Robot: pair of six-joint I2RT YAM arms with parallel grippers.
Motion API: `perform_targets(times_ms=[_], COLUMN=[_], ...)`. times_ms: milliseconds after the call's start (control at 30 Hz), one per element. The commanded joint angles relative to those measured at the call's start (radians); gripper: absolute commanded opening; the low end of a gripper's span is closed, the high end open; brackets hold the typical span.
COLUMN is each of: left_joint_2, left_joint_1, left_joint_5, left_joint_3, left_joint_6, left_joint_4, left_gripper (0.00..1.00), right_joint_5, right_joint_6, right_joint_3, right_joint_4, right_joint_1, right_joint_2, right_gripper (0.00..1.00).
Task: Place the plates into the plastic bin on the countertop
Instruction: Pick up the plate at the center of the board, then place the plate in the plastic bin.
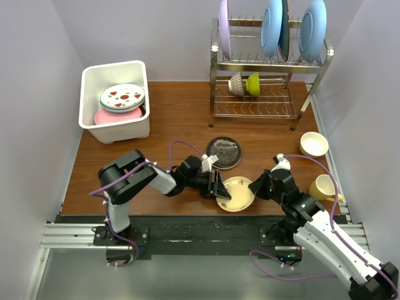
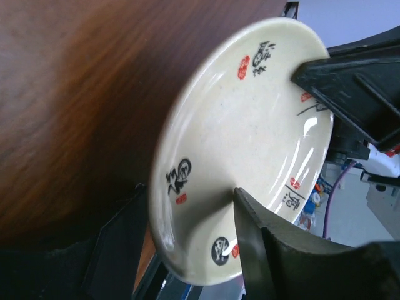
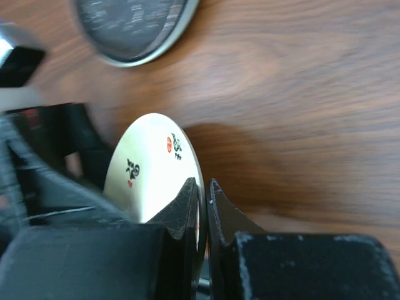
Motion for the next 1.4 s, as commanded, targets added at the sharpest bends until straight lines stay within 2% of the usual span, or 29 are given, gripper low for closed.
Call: perform_targets(times_ms=[0,100,200,233,300,333,367,433,500,533,567,633,667,767,1000,1367], left_joint_2=[0.032,0.024,0.008,0.003,-0.009,-0.014,-0.023,-0.031,-0.040,-0.043,-0.049,-0.054,-0.060,-0.075,-0.137,-0.268], left_joint_1=[-0.022,-0.020,-0.019,-0.019,-0.016,-0.016,-0.016,-0.013,-0.008,-0.008,-0.006,-0.003,0.001,0.004,0.018,0.086], left_joint_5=[-0.029,-0.036,-0.038,-0.038,-0.036,-0.036,-0.038,-0.039,-0.039,-0.039,-0.039,-0.041,-0.041,-0.043,-0.052,-0.104], left_joint_3=[-0.022,-0.031,-0.043,-0.042,-0.039,-0.034,-0.034,-0.034,-0.035,-0.036,-0.037,-0.037,-0.039,-0.043,-0.040,0.020], left_joint_6=[0.020,0.017,0.002,-0.001,-0.003,0.000,-0.001,0.001,0.004,0.005,0.007,0.013,0.013,0.013,0.043,0.194], left_joint_4=[-0.028,-0.028,0.012,0.017,0.018,0.017,0.014,0.010,0.006,0.003,0.000,-0.011,-0.013,-0.013,-0.066,-0.376], left_gripper=[0.62,0.61,0.46,0.31,0.16,0.02,0.00,0.00,0.00,0.00,0.00,0.00,0.00,0.00,0.00,0.00], right_joint_5=[-0.064,-0.074,-0.088,-0.091,-0.084,-0.080,-0.079,-0.067,-0.060,-0.059,-0.060,-0.062,-0.064,-0.068,-0.065,-0.074], right_joint_6=[0.028,0.022,0.014,0.013,0.010,0.010,0.008,0.008,0.007,0.004,0.001,-0.002,-0.002,-0.006,-0.009,-0.006], right_joint_3=[0.086,0.100,0.094,0.091,0.089,0.088,0.084,0.083,0.086,0.086,0.086,0.083,0.081,0.081,0.084,0.104], right_joint_4=[0.019,0.016,0.020,0.022,0.011,0.006,0.005,-0.010,-0.018,-0.023,-0.023,-0.021,-0.020,-0.021,-0.030,-0.024], right_joint_1=[0.016,0.016,0.015,0.016,0.015,0.016,0.015,0.016,0.015,0.016,0.015,0.016,0.015,0.016,0.015,0.016], right_joint_2=[-0.034,-0.039,-0.019,-0.014,-0.014,-0.016,-0.017,-0.021,-0.019,-0.022,-0.022,-0.030,-0.031,-0.030,-0.017,-0.060], right_gripper=[0.00,0.00,0.00,0.00,0.00,0.00,0.00,0.04,0.19,0.28,0.42,0.57,0.73,0.99,0.99,0.99])
